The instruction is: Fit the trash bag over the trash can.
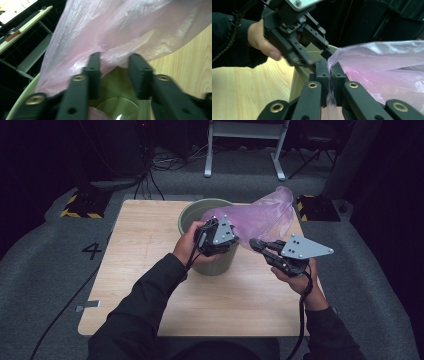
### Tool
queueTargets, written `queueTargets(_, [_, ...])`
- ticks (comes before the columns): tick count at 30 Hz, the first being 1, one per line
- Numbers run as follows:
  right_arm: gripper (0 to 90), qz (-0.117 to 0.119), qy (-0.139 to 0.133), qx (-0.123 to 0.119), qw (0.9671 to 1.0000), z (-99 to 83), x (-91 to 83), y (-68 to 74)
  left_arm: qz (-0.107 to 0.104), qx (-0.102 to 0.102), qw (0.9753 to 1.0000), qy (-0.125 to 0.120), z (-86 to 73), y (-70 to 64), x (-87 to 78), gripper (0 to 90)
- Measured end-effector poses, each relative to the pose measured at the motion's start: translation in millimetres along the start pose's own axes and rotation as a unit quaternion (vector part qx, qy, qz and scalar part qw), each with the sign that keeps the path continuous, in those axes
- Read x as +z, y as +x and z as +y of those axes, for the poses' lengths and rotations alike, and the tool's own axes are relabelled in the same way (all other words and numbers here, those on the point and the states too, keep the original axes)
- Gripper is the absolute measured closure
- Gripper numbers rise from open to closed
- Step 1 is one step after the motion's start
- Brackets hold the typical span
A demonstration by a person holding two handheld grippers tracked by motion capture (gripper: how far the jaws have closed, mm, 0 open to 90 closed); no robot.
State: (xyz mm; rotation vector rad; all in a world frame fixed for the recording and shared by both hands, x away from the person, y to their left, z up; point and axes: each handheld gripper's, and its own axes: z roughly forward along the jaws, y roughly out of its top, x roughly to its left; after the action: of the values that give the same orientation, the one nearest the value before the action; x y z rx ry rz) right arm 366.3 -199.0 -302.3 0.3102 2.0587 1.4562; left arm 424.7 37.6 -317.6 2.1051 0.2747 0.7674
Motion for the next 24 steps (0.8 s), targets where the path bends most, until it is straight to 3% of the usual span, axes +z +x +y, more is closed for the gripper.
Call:
queueTargets(3, [85.5, 0.001, -0.002, 0.004, 1.0, -0.5, -0.3, 1.8, 0.003, 0.004, 1.0, -0.008, -2.6, 0.8, -3.9, 83.0])
queueTargets(6, [84.4, 0.003, -0.006, 0.009, 0.9999, -0.7, -0.1, 2.7, -0.002, 0.008, 0.9999, -0.013, -5.4, 1.6, -9.6, 89.9])
queueTargets(12, [69.6, -0.005, -0.01, 0.013, 0.9999, -1.6, -3.8, 4.8, -0.005, 0.012, 0.9997, -0.018, -14.2, 4.4, -21.3, 90.0])
queueTargets(17, [56.1, -0.007, -0.003, 0.023, 0.9997, -6.4, -9.3, 3.1, -0.002, -0.004, 0.9997, -0.025, -25.9, 10.5, -30.1, 90.0])
queueTargets(21, [48.2, -0.022, -0.004, 0.031, 0.9993, -9.9, -17.4, 3.3, 0.001, -0.01, 0.9995, -0.031, -32.8, 12.7, -38.0, 90.0])
queueTargets(24, [46.9, -0.046, -0.004, 0.035, 0.9983, -11.9, -26.2, 2.6, 0.003, -0.014, 0.9992, -0.036, -36.8, 13.1, -44.5, 90.0])
